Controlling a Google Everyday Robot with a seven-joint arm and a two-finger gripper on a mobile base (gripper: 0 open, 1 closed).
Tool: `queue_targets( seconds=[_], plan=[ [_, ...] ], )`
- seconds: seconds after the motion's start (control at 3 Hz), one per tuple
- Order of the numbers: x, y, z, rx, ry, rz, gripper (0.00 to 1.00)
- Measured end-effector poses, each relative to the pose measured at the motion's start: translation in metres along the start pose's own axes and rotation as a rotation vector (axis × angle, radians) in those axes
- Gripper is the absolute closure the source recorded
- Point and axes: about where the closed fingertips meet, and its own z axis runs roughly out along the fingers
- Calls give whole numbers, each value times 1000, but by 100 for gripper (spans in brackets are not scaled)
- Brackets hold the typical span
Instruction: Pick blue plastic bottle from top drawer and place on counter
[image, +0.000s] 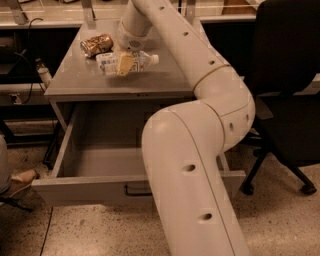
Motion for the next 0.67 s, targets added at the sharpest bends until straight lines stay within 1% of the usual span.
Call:
queue_targets(
  seconds=[0.33, 0.67],
  plan=[
    [-1, -3, 4, -13, 0, 6, 54],
    [-1, -5, 4, -13, -6, 13, 32]
  ],
)
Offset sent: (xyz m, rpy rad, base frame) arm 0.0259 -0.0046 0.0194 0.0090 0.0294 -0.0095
